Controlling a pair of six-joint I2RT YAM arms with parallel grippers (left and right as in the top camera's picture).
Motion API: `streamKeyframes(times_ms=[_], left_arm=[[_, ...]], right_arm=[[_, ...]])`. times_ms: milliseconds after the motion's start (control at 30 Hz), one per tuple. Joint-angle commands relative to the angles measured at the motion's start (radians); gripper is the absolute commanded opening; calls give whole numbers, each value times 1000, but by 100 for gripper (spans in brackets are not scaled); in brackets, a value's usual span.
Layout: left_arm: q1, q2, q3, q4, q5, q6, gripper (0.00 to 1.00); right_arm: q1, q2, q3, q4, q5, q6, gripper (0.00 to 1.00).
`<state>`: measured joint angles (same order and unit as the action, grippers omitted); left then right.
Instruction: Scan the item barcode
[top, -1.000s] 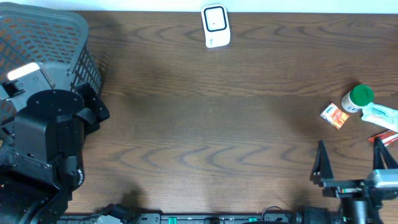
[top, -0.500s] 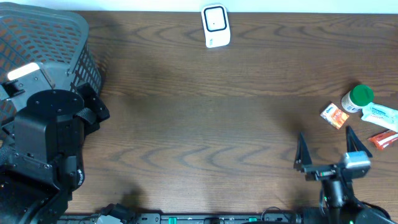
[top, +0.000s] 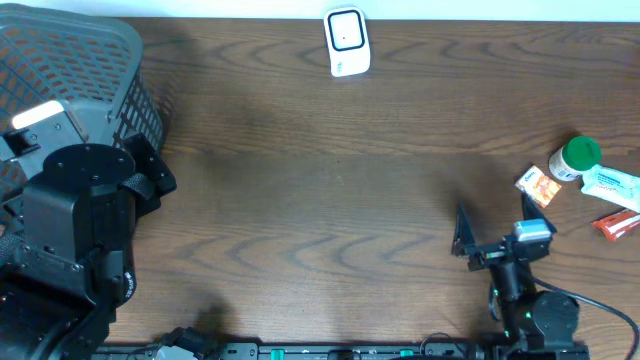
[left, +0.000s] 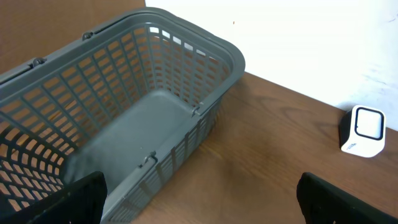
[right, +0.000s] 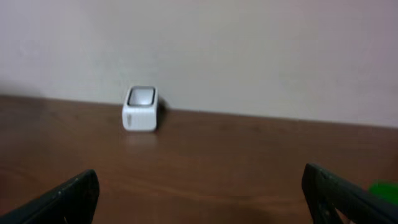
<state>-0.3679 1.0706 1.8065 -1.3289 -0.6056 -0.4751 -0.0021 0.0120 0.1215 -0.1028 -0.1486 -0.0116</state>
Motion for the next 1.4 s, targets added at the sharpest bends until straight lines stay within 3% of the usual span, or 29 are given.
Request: streamKeyframes(times_ms=[0, 200, 1367], left_arm=[[4, 0, -6, -3, -15, -10, 98], [4, 0, -6, -3, -15, -10, 98], [4, 0, -6, -3, -15, -10, 98]], right_arm=[[35, -7, -46, 32, 74, 37, 99], [50, -7, -117, 59, 92, 45, 99], [50, -6, -116, 32, 91, 44, 99]])
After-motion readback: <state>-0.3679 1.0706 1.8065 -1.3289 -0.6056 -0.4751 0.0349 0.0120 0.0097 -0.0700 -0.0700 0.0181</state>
